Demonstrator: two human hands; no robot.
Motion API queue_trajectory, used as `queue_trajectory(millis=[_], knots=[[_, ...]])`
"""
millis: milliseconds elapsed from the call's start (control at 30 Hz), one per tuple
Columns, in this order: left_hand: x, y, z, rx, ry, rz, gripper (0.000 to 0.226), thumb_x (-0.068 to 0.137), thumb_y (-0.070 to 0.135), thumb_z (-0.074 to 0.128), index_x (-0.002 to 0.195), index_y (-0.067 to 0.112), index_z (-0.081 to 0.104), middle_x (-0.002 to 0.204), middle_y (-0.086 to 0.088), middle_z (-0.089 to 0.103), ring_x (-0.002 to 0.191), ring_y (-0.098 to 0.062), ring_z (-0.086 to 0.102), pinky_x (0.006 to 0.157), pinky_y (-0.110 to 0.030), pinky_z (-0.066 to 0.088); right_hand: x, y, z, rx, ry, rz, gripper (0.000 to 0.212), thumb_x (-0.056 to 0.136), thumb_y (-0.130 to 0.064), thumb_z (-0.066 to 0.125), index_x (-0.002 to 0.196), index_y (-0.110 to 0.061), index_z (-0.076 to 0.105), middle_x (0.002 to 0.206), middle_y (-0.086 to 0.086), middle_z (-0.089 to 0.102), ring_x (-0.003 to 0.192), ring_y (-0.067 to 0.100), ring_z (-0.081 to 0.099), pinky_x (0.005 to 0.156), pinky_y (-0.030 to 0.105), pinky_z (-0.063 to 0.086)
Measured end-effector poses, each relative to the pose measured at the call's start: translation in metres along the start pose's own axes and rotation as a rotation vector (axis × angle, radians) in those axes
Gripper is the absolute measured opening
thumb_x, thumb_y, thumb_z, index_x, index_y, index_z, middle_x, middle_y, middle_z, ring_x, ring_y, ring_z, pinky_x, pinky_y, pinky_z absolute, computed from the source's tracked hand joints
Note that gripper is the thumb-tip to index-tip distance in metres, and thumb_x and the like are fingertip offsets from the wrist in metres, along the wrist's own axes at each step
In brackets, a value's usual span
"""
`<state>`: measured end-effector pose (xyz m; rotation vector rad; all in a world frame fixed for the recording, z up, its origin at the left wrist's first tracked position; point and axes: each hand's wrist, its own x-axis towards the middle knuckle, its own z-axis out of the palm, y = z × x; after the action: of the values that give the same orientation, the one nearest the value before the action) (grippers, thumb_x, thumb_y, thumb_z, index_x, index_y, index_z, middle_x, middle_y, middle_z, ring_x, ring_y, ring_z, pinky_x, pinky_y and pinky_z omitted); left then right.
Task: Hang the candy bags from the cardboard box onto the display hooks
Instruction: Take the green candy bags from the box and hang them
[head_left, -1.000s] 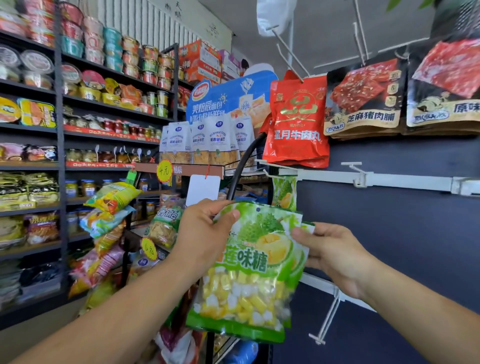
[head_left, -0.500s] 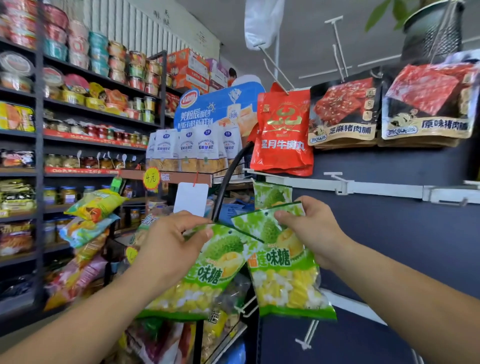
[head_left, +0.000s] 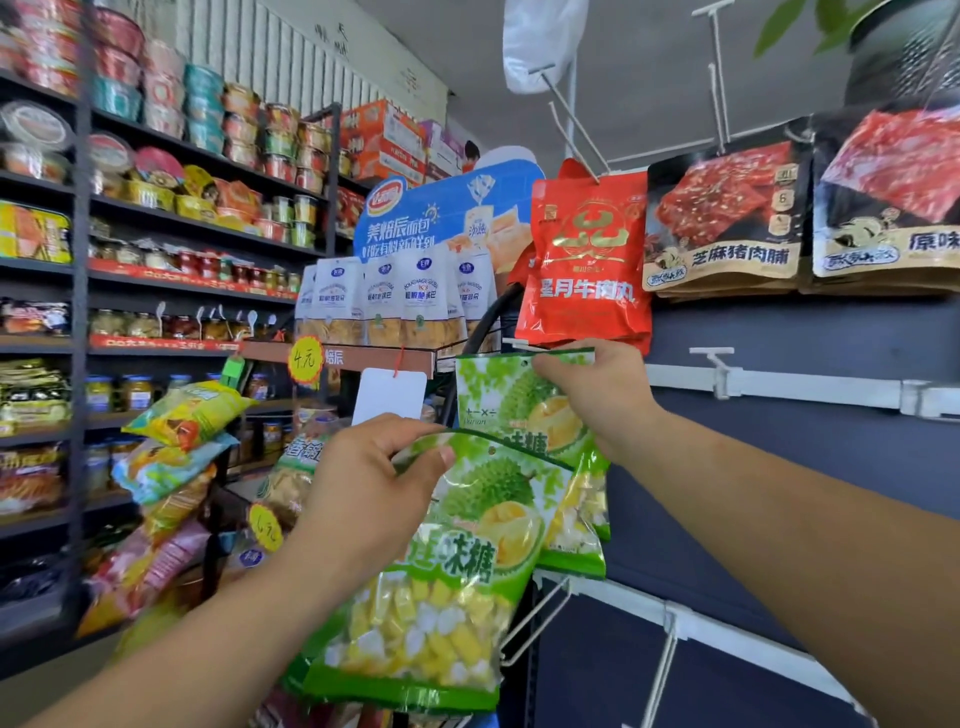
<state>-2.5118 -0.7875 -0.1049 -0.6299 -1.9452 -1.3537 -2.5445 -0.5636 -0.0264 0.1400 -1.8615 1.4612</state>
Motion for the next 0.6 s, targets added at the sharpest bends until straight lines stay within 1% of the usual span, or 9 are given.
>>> queue_trajectory(millis=[67, 133, 233, 267, 367, 467, 533, 567, 600], knots=[[0.002, -0.003, 0.004, 0.015, -0.001, 0.017, 0.019, 0.092, 0.023, 0.074, 0.11, 0.021, 0.079, 0.103, 0.007, 0.074, 0.085, -0.011, 0.071, 0.069, -0.01, 0.052, 0.006, 0.003, 0.005, -0.02, 0.009, -0.012, 0.018, 0.085, -0.019, 0.082, 0.095, -0.005, 0.074, 0.098, 0.025, 0.073, 0.074, 0.026, 0.063, 0.069, 0.047, 0.059], [0.004, -0.006, 0.009, 0.02, 0.014, 0.014, 0.019, 0.092, 0.023, 0.074, 0.111, 0.02, 0.079, 0.105, 0.008, 0.074, 0.094, -0.001, 0.068, 0.071, 0.001, 0.045, 0.011, 0.005, 0.008, -0.037, 0.016, -0.013, 0.013, 0.086, -0.019, 0.081, 0.087, -0.008, 0.073, 0.082, 0.021, 0.069, 0.069, 0.027, 0.059, 0.061, 0.044, 0.055], [0.007, -0.009, 0.013, -0.013, 0.038, -0.01, 0.019, 0.093, 0.019, 0.073, 0.111, 0.017, 0.078, 0.104, 0.012, 0.071, 0.079, 0.009, 0.064, 0.063, 0.004, 0.043, 0.017, 0.014, 0.008, -0.106, 0.056, 0.004, 0.014, 0.086, -0.02, 0.081, 0.079, -0.016, 0.069, 0.071, 0.011, 0.063, 0.06, 0.025, 0.054, 0.058, 0.034, 0.047], [0.008, -0.009, 0.015, -0.02, 0.036, -0.013, 0.019, 0.093, 0.018, 0.073, 0.111, 0.016, 0.077, 0.104, 0.012, 0.07, 0.075, 0.007, 0.064, 0.061, 0.004, 0.043, 0.02, 0.018, 0.006, -0.145, 0.064, -0.009, 0.015, 0.086, -0.023, 0.08, 0.078, -0.018, 0.068, 0.068, 0.009, 0.062, 0.057, 0.023, 0.053, 0.058, 0.032, 0.045], [0.011, -0.011, 0.02, -0.054, 0.041, -0.039, 0.021, 0.093, 0.017, 0.073, 0.113, 0.012, 0.077, 0.103, 0.012, 0.071, 0.071, -0.016, 0.069, 0.055, 0.001, 0.045, 0.029, 0.027, -0.005, -0.412, 0.065, -0.061, 0.024, 0.084, -0.043, 0.08, 0.081, -0.021, 0.069, 0.066, 0.001, 0.062, 0.058, 0.022, 0.058, 0.058, 0.031, 0.044], [0.012, -0.01, 0.023, -0.096, 0.025, -0.059, 0.018, 0.092, 0.018, 0.074, 0.11, 0.018, 0.078, 0.096, 0.019, 0.07, 0.075, 0.017, 0.063, 0.062, 0.004, 0.043, 0.037, 0.025, -0.019, -0.753, 0.072, -0.091, 0.032, 0.084, -0.054, 0.078, 0.08, -0.024, 0.067, 0.08, -0.002, 0.066, 0.076, 0.023, 0.064, 0.06, 0.03, 0.044], [0.012, -0.008, 0.024, -0.143, -0.004, -0.057, 0.014, 0.093, 0.019, 0.074, 0.102, 0.029, 0.079, 0.084, 0.005, 0.076, 0.061, 0.004, 0.062, 0.054, -0.002, 0.044, 0.037, 0.024, -0.025, -0.82, 0.102, -0.117, 0.026, 0.085, -0.051, 0.078, 0.092, -0.026, 0.07, 0.103, 0.001, 0.067, 0.095, 0.025, 0.065, 0.072, 0.037, 0.054], [0.013, -0.008, 0.024, -0.161, -0.021, -0.054, 0.014, 0.093, 0.02, 0.074, 0.095, 0.033, 0.078, 0.077, -0.008, 0.076, 0.061, -0.013, 0.059, 0.051, -0.011, 0.045, 0.032, 0.025, -0.027, -0.831, 0.132, -0.154, 0.028, 0.086, -0.048, 0.077, 0.102, -0.026, 0.07, 0.113, 0.002, 0.064, 0.104, 0.027, 0.063, 0.079, 0.041, 0.056], [0.014, -0.007, 0.023, -0.17, -0.038, -0.059, 0.014, 0.093, 0.021, 0.073, 0.092, 0.034, 0.078, 0.072, -0.019, 0.072, 0.061, -0.017, 0.053, 0.049, -0.02, 0.043, 0.024, 0.025, -0.029, -0.824, 0.17, -0.224, 0.031, 0.088, -0.046, 0.075, 0.109, -0.025, 0.069, 0.118, 0.003, 0.06, 0.11, 0.027, 0.06, 0.084, 0.044, 0.056]])
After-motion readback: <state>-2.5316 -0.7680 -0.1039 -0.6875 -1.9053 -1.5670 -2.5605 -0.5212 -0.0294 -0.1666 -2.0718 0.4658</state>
